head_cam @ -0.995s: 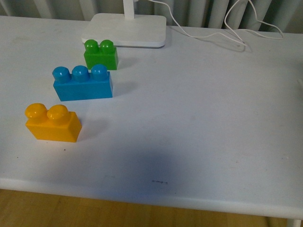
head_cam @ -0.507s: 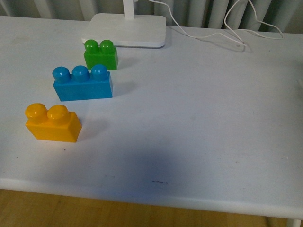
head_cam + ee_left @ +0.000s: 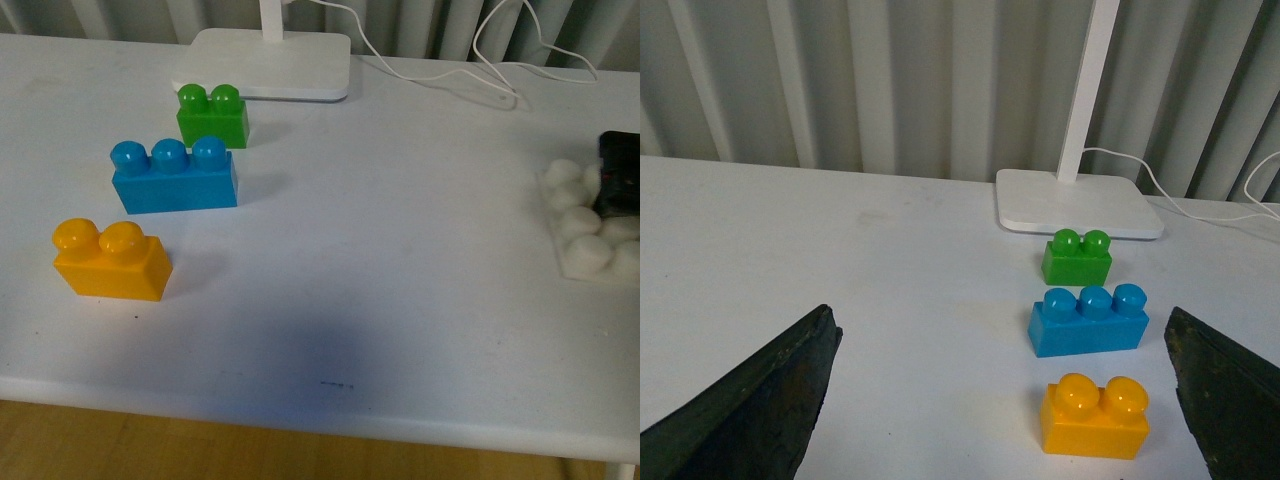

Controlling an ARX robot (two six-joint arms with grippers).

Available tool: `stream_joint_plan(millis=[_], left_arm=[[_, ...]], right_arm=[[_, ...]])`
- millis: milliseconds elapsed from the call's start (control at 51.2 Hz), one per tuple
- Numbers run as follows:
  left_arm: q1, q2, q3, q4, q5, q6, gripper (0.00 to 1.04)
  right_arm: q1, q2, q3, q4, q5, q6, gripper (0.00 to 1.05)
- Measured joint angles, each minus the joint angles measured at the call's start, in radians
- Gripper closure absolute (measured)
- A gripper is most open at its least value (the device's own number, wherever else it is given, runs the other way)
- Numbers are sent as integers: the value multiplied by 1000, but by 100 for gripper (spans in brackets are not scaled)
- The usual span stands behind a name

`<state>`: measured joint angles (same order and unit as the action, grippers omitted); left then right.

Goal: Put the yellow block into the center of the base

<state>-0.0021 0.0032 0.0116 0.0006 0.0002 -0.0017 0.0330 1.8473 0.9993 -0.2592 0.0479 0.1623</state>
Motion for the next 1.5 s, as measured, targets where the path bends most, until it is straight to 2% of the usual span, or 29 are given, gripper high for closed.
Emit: stream_joint_plan(millis=[410,859,1132,1503], left_arm=[[0,0,0,0,0,0,6],[0,0,0,0,0,0,6],[0,0,0,0,0,0,6],[0,0,0,0,0,0,6]], right_arm=[[282,70,83,-8,113,331,9],[441,156,232,-73,109,426,9],[455,163,248,-83,127,445,9],[424,82,211,-68,142,407,9]])
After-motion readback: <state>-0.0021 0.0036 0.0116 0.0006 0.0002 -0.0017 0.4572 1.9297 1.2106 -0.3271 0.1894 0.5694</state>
